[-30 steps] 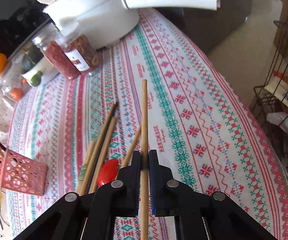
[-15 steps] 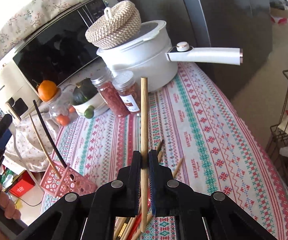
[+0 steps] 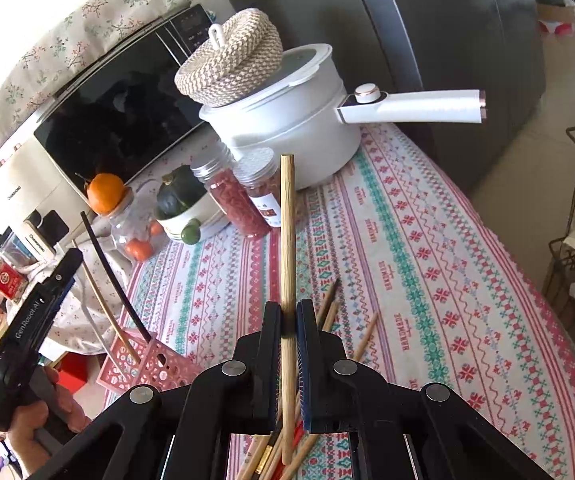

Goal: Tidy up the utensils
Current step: 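Place the white spoon in the pink basket with the left gripper while the right grasps a wooden chopstick, then drop the wooden chopstick into the pink basket with the right gripper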

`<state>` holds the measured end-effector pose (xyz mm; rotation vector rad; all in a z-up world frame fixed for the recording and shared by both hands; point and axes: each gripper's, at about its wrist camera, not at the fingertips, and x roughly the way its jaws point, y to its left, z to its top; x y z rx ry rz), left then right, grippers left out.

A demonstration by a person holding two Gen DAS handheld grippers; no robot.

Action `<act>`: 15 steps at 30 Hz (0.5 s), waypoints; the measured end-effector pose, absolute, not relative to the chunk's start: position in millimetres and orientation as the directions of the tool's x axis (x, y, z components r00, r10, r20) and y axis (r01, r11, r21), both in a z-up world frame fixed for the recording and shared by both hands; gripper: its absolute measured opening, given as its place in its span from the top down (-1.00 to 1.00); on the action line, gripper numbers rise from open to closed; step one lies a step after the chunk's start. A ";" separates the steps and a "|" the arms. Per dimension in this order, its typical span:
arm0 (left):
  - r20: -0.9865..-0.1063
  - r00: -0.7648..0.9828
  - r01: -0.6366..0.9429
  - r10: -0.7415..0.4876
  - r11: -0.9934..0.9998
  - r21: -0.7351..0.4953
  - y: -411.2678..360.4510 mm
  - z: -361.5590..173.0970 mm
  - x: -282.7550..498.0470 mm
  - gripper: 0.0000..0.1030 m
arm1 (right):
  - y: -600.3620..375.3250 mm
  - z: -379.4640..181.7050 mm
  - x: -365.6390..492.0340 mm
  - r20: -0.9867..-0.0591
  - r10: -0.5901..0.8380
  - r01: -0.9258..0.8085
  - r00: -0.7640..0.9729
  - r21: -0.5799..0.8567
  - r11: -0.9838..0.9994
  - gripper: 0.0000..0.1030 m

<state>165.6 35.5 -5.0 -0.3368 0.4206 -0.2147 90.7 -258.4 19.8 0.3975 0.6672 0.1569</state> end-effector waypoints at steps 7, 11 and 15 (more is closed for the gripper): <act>-0.465 0.824 0.152 -0.324 0.917 -0.369 41.4 1.8 145.7 -0.02 | -235.3 33.0 86.4 -0.533 0.301 -0.076 0.790 0.403 0.912 0.89; -0.541 0.792 0.148 -0.283 0.949 -0.279 44.5 7.4 127.1 -0.17 | -218.4 37.1 86.6 -0.510 0.327 -0.108 0.796 0.412 0.905 0.89; -0.609 0.761 0.125 -0.224 0.972 -0.200 53.4 7.4 109.1 -0.39 | -198.8 45.2 88.0 -0.470 0.352 -0.149 0.809 0.416 0.897 0.89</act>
